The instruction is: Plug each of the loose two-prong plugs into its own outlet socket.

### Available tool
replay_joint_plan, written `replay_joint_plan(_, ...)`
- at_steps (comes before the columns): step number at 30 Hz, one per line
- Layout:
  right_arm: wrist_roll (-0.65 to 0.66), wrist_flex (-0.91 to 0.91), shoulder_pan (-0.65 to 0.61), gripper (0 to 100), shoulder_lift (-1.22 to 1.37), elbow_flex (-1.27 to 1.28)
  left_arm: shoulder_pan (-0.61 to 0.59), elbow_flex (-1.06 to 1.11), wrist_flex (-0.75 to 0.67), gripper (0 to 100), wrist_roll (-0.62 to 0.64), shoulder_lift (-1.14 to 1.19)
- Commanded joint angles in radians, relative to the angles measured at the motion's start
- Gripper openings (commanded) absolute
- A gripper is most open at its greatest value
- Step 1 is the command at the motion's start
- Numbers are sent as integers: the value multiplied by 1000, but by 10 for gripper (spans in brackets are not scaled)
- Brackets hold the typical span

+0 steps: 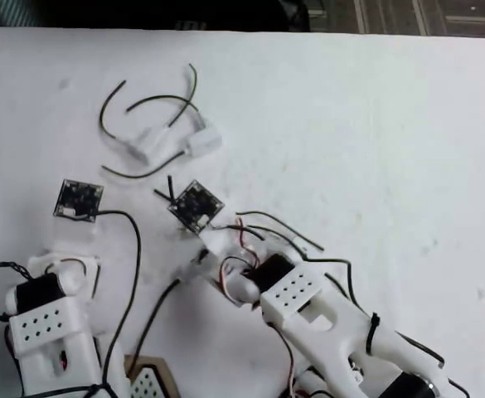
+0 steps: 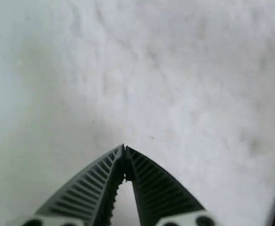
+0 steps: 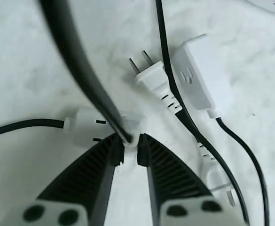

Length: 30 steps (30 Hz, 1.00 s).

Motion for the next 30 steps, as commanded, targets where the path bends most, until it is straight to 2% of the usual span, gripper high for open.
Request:
replay_joint_plan(1,8,1,5,19,62,-18,-2,-3,-18,24,3,-15)
replay_joint_plan(11,6,8,10,19,-13,-143,-2,-3,-18,24,3,-15)
replay_joint_plan(17,8,84,90,19,-21,-313,-2,-3,-18,24,2,-15)
replay_joint_plan(24,81,120,153,19,-18,-534,-1,-3,-18,24,2,-15)
replay_joint_plan(30,130,25,255,19,182,-736,-1,-3,-18,24,2,-15)
